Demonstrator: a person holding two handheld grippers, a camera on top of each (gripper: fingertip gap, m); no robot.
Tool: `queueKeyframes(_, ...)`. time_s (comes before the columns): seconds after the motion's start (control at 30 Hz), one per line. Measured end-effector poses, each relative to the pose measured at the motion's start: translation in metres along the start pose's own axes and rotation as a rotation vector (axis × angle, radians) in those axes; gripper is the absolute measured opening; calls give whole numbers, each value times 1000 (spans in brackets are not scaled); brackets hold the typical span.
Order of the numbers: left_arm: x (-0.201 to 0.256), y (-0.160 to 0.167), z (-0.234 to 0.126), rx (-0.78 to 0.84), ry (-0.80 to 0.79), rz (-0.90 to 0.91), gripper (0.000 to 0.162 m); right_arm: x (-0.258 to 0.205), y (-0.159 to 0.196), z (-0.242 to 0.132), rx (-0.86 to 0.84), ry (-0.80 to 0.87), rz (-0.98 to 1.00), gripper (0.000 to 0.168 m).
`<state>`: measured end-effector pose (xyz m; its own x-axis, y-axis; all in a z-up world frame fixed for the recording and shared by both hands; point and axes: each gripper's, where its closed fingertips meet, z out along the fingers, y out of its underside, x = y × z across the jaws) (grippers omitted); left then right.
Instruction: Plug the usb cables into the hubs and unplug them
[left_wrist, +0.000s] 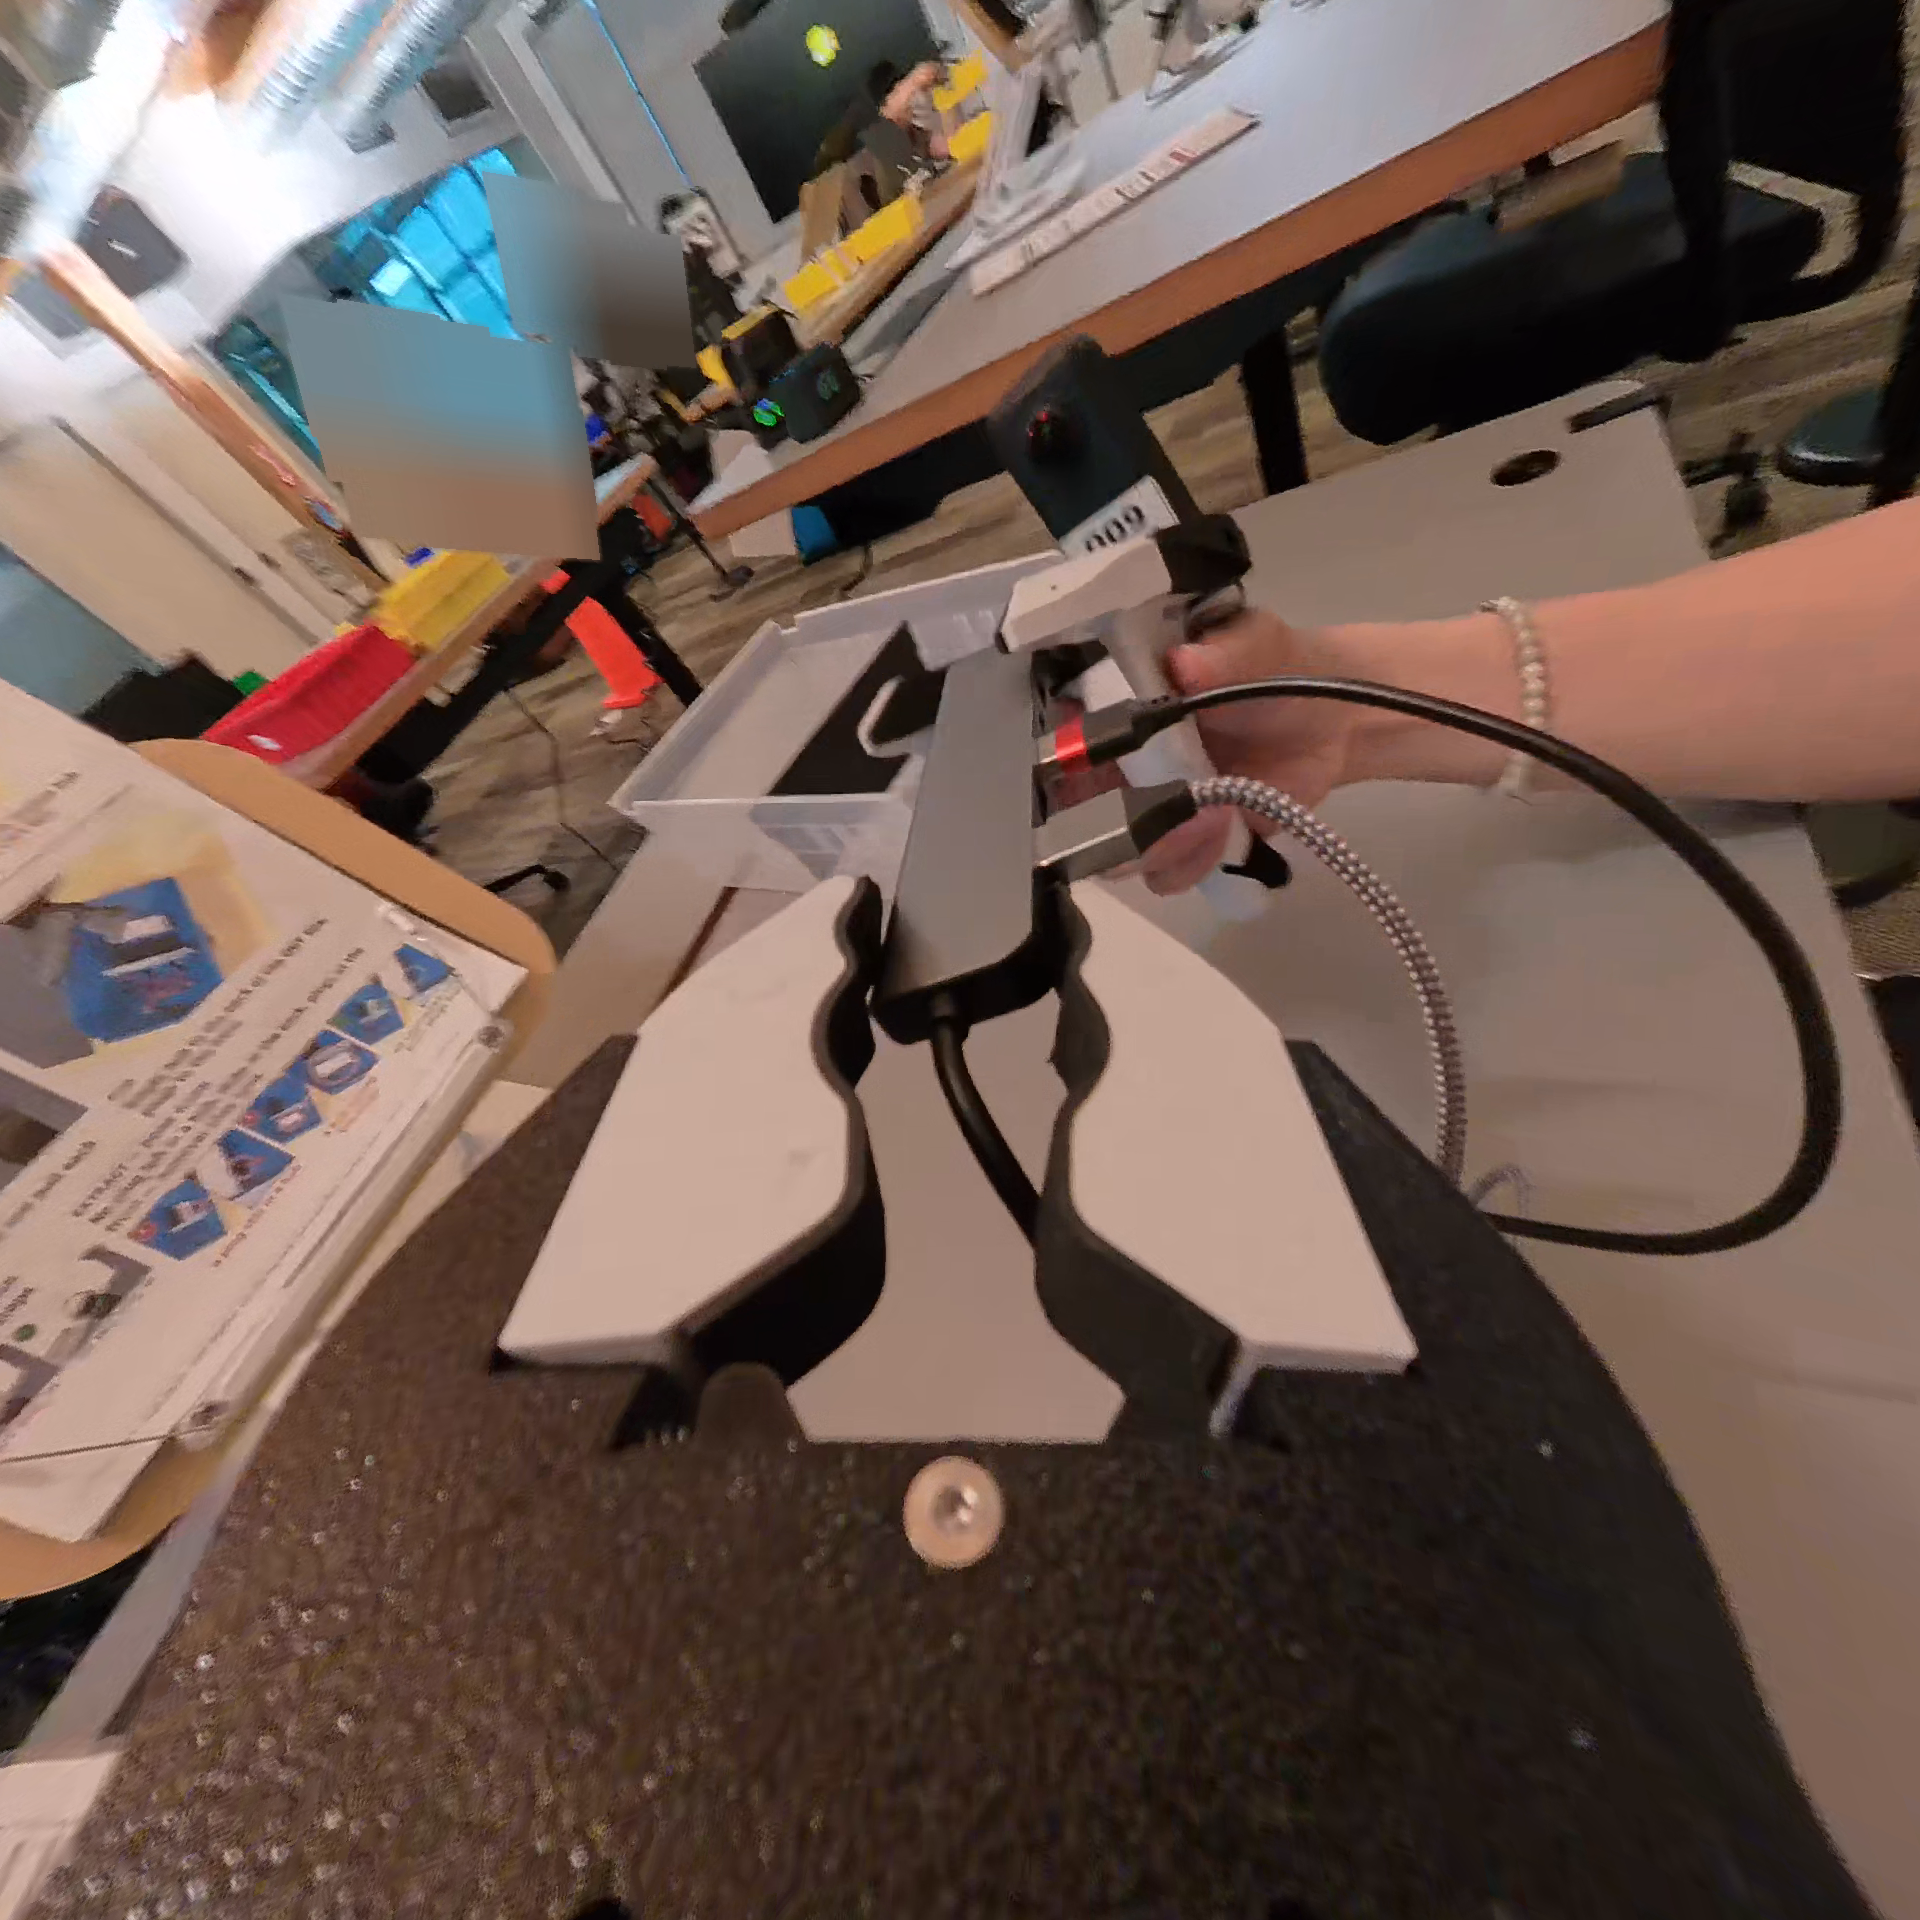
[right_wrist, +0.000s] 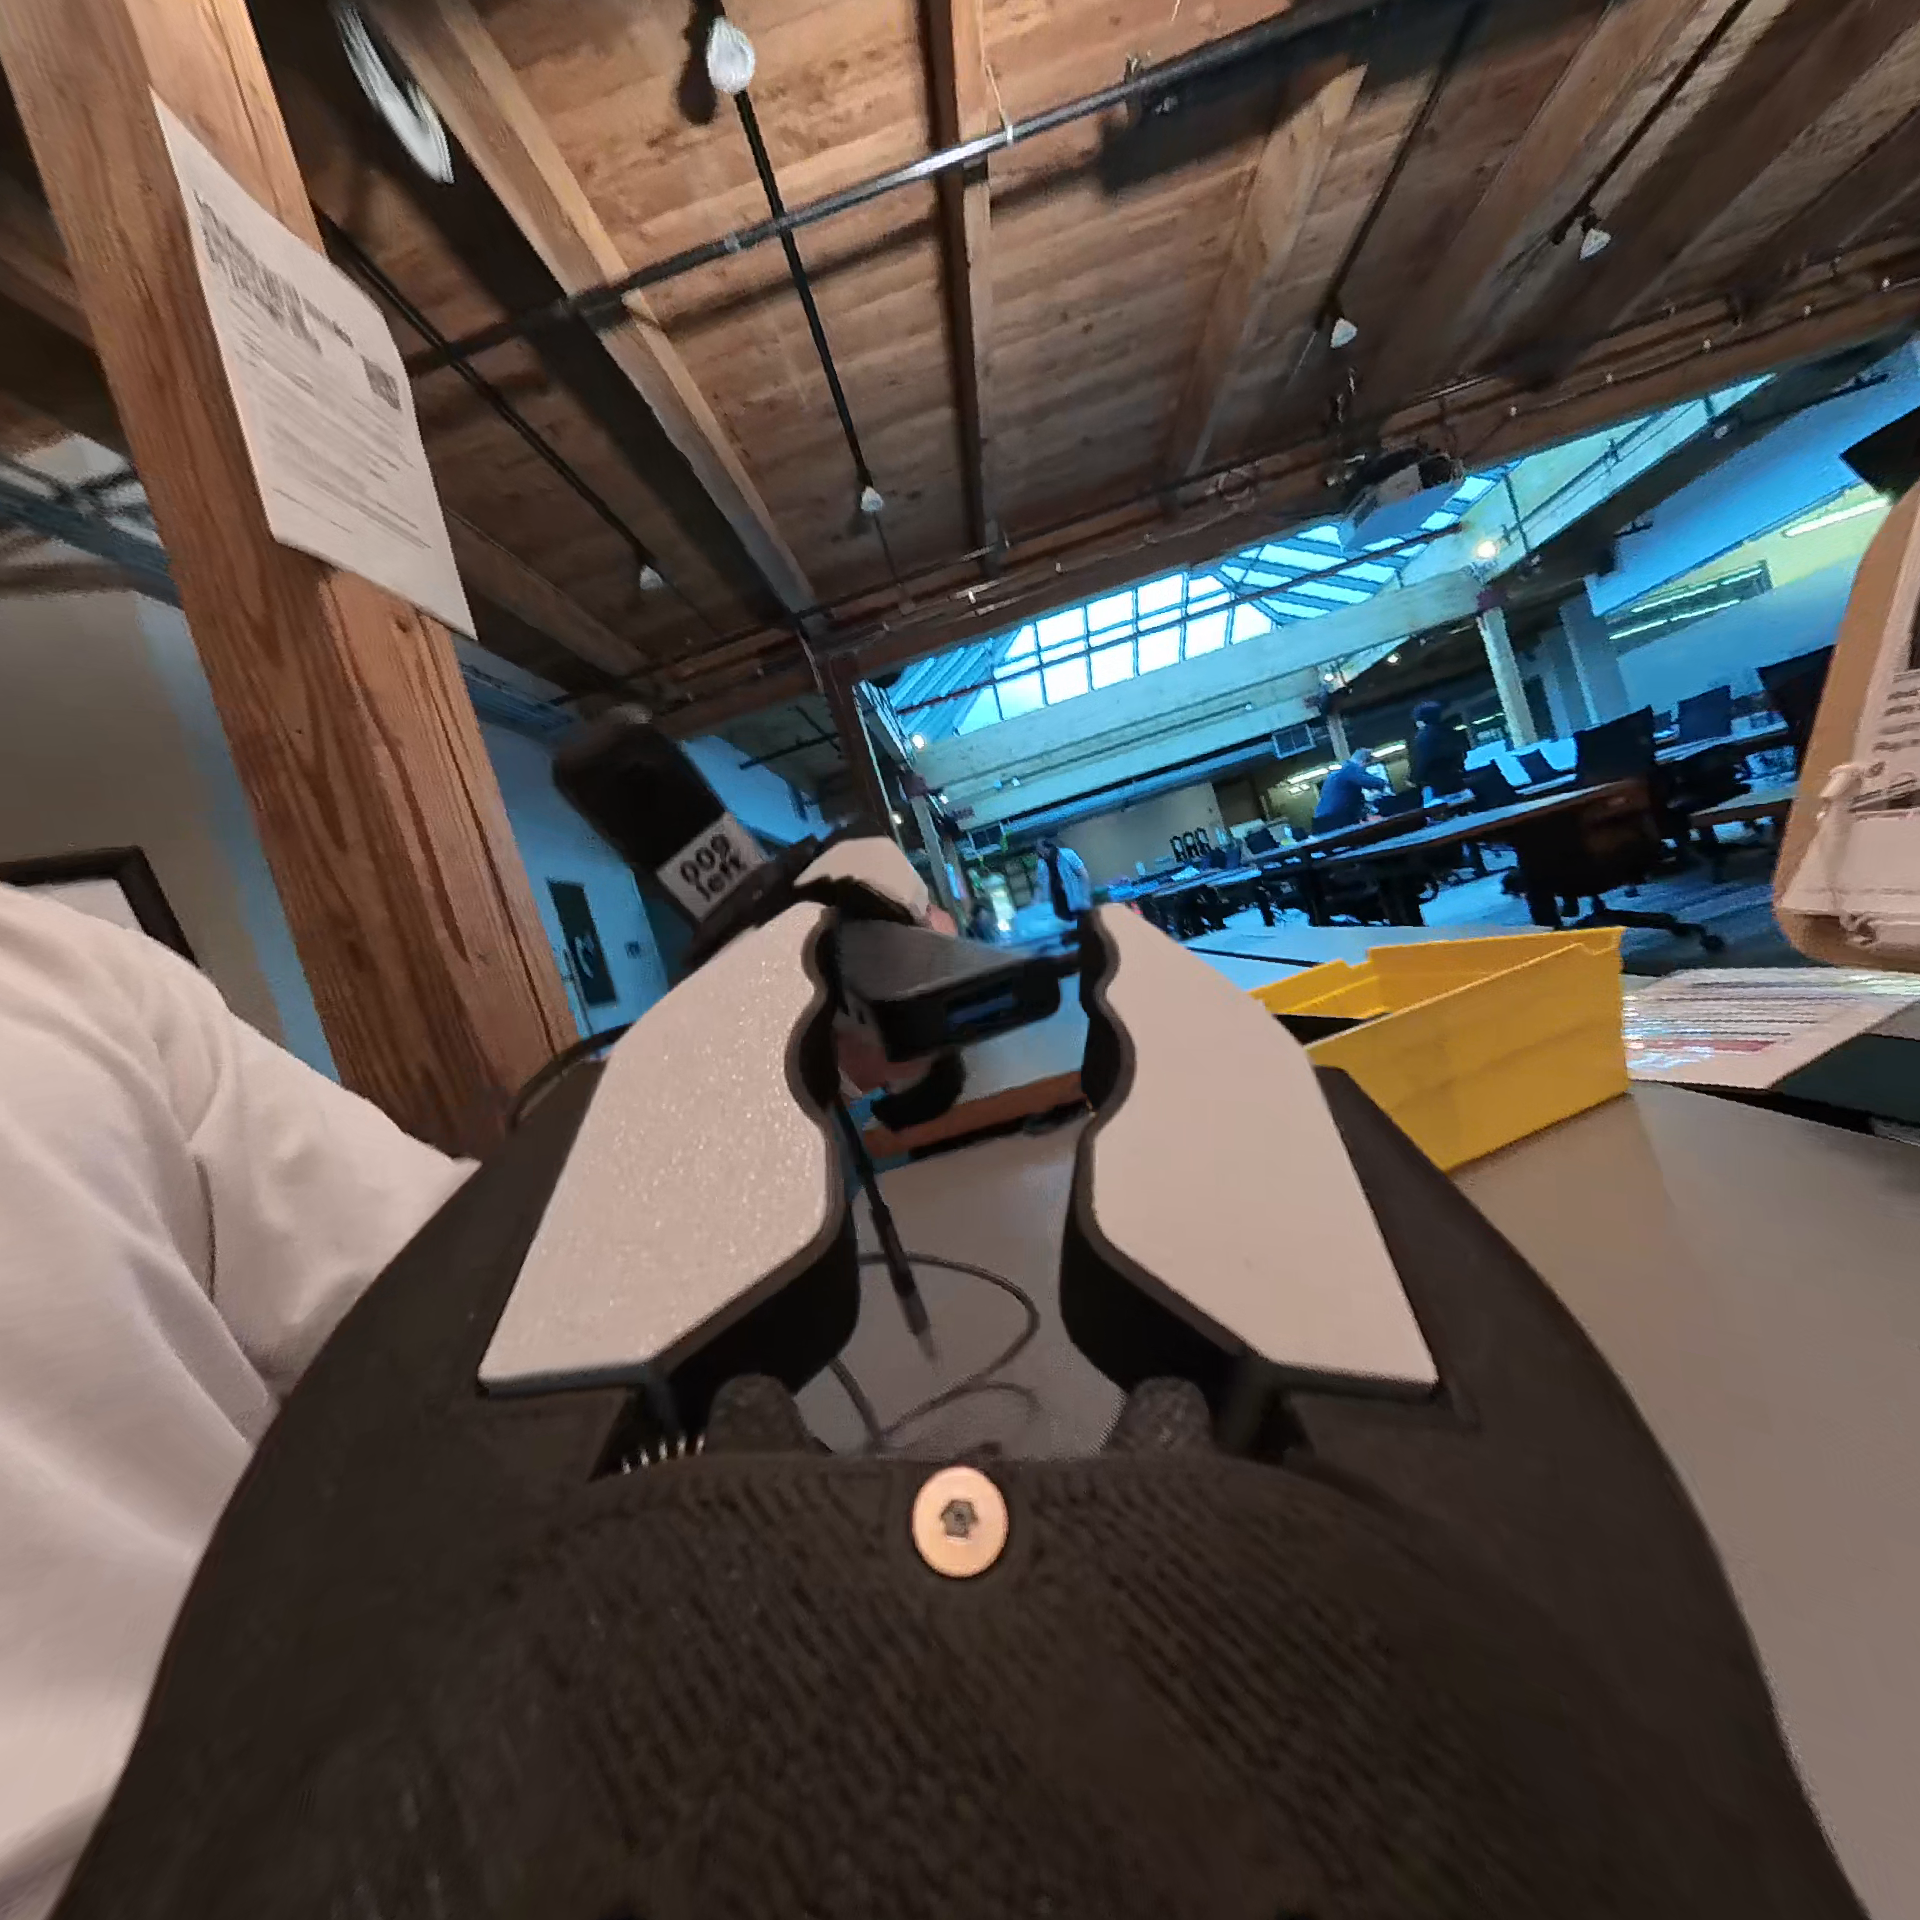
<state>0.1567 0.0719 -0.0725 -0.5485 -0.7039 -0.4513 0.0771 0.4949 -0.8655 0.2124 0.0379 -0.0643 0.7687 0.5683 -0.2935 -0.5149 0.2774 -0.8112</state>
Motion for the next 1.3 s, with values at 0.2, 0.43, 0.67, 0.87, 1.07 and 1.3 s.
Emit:
queueKeyframes(0.2,13,13,-7,-54,131,-16,30,-6,24,-19,-402,73,-370,61)
queueKeyframes(0.43,28,11,0,-69,202,65,30,-16,65,-16,-722,60,-497,55)
queueKeyframes(0.67,36,17,1,-140,231,134,31,-12,92,-17,-919,41,-643,36)
queueKeyframes(0.87,34,21,0,-120,224,-90,42,-18,73,-11,-800,24,-677,35)
queueKeyframes(1.07,42,20,8,23,274,-344,42,-20,71,-11,-739,-16,-685,35)
queueKeyframes(1.3,52,32,13,-138,266,-204,44,-19,79,-12,-794,-18,-751,35)
